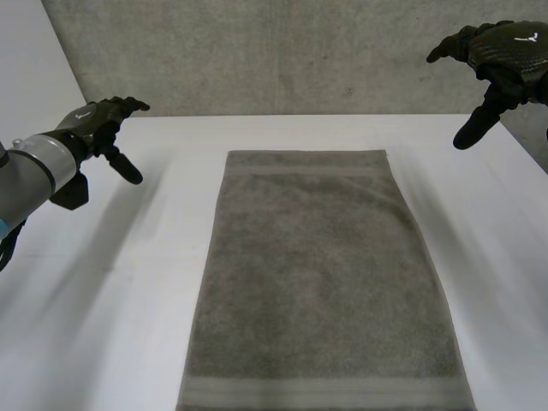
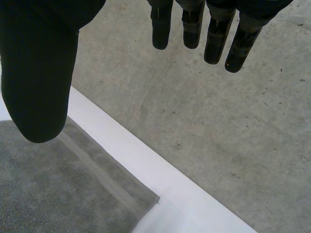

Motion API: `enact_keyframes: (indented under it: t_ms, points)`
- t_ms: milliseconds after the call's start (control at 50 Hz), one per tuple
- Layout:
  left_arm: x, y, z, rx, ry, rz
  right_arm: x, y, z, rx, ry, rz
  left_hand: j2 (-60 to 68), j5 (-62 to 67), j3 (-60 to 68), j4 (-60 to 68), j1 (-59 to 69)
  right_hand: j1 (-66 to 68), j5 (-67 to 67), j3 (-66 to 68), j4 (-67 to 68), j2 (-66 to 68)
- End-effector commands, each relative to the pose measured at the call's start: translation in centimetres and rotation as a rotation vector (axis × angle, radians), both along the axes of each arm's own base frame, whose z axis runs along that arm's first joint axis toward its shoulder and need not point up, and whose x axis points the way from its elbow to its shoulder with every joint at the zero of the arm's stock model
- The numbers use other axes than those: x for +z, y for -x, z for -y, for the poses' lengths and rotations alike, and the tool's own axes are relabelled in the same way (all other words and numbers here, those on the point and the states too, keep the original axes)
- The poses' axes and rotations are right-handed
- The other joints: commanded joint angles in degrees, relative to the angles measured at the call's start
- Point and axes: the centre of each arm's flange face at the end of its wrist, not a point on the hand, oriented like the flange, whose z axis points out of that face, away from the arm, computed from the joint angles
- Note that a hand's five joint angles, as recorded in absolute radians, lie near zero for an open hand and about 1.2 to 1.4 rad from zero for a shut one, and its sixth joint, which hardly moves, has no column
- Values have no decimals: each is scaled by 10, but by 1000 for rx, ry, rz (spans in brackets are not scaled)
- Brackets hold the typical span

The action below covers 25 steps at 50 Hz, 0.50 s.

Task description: Fold the towel.

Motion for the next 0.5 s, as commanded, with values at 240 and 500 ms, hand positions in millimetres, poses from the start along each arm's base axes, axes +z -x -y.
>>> enact_keyframes:
  t_ms: [240, 500]
  points:
    - [2, 1, -1, -1, 4, 1, -34, -7, 5, 24, -99, -33, 17, 8, 18, 17, 18, -19, -27, -21, -31, -30]
    - [28, 3, -13, 20, 67, 2, -109, -101, -62, 358, -271, -158, 16, 7, 16, 15, 17, -19, -27, -21, -31, -30]
